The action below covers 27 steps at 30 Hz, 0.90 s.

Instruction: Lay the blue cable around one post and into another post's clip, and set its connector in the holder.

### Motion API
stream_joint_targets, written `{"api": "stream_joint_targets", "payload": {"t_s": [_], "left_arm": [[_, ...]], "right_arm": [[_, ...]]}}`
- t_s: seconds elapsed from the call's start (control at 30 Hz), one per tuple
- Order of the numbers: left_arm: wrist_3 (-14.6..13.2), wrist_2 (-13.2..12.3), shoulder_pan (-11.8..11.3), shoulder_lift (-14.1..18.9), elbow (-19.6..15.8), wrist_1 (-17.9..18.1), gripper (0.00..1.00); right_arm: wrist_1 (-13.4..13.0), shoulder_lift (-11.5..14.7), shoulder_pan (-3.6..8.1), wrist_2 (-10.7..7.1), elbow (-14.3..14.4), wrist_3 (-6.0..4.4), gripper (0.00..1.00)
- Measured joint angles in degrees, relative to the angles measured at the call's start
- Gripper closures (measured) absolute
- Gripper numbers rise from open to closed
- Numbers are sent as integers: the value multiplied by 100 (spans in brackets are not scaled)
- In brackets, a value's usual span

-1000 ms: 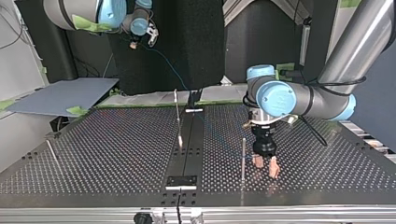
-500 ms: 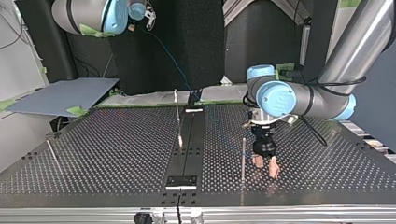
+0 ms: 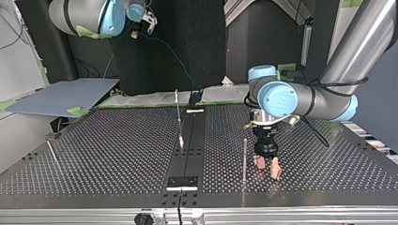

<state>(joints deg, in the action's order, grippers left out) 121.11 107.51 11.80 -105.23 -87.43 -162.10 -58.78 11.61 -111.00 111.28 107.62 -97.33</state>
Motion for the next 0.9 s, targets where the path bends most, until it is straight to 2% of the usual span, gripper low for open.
{"api": "stream_joint_targets", "payload": {"t_s": [0.23, 0.5, 0.7, 0.9], "left_arm": [[0, 1, -17, 0, 0, 23, 0], [-1, 0, -36, -4, 0, 31, 0], [0, -4, -37, -7, 0, 34, 0], [0, 0, -41, -10, 0, 32, 0]], "right_arm": [[-364, 362, 10, -365, -129, -29, 98], [-753, 751, 46, -754, -138, -188, 98], [-1046, 1045, 35, -1030, -137, -181, 98], [-1335, 1334, 4, -1137, -110, -161, 98]]}}
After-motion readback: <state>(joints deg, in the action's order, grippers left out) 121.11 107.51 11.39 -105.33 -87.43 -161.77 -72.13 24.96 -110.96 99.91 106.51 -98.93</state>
